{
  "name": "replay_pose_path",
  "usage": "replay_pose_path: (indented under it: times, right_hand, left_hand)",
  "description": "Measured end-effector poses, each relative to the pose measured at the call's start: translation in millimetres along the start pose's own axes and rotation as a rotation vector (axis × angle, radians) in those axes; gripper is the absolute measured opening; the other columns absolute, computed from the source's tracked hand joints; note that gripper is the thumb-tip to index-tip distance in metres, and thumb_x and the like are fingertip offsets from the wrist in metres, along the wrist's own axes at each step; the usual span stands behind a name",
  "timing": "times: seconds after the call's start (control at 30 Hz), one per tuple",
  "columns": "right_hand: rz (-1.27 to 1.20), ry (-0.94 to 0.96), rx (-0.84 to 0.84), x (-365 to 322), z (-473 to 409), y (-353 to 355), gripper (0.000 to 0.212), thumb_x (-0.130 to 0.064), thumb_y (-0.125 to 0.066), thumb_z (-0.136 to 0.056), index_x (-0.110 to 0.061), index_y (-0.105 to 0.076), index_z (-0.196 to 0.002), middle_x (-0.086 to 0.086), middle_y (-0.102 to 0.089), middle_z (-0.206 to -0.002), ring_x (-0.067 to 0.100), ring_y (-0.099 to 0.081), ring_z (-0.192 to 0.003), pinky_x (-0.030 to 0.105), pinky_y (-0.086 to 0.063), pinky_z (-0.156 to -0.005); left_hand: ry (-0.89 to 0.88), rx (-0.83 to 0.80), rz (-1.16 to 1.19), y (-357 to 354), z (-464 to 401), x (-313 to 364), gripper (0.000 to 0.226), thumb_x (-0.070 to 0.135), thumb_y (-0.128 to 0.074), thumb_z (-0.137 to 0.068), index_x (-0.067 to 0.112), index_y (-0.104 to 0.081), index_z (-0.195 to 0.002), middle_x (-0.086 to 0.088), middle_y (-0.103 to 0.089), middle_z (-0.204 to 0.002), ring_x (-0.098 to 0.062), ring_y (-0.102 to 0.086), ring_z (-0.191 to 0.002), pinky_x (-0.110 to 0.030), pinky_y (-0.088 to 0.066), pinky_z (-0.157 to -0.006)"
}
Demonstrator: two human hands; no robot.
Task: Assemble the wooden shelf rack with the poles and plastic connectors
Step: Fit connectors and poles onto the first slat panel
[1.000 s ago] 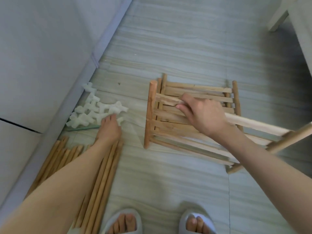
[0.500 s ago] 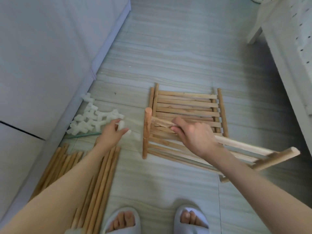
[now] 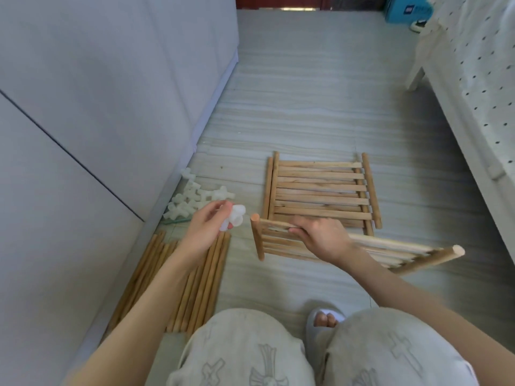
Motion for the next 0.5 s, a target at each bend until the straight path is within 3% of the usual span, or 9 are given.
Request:
replay_pose_path:
  times: [0.13,0.37,0.5]
  right_hand:
    - [0.021,-0.021,0.020,-0.7,3.4,-2.3,0.036,-0.048,-0.027,-0.099,-0.032,-0.049,-0.123,0.005,-0.069,-0.101,0.032,-0.062,-0.095,0.034,-0.040,-0.068]
    - [-0.009,-0.027,0.023,2.7,-0.9,-0.4,0.034,-0.047,-0.028,-0.099,-0.032,-0.052,-0.117,0.002,-0.068,-0.101,0.031,-0.061,-0.095,0.033,-0.039,-0.068]
    - [-0.022,-0.046,0.009,5.0,-4.4,0.0,0.034,-0.047,-0.029,-0.099,-0.031,-0.053,-0.116,0.000,-0.068,-0.103,0.029,-0.061,-0.096,0.033,-0.041,-0.071]
  left_hand:
    - [-0.034,-0.043,-0.051,-8.2,7.9,6.4,0.022,0.032,-0.047,-0.096,0.022,-0.064,-0.106,0.004,-0.064,-0.100,0.003,-0.056,-0.075,-0.005,-0.041,-0.059]
    - [-0.105,-0.029,-0.078,-10.6,0.6,19.7,0.022,0.028,-0.047,-0.096,0.020,-0.068,-0.100,0.002,-0.066,-0.094,-0.003,-0.056,-0.080,-0.007,-0.043,-0.063]
    - [-0.127,-0.045,-0.138,-13.0,-4.0,19.6,0.023,0.026,-0.048,-0.096,0.020,-0.069,-0.098,-0.006,-0.067,-0.100,-0.018,-0.060,-0.093,-0.028,-0.049,-0.080]
Point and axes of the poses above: each hand's wrist, its own z-axis away from the middle knuckle, its own y-axis out of the back of the hand, x = y × z, the point moved 4 cm from there along -z, towards the middle knuckle
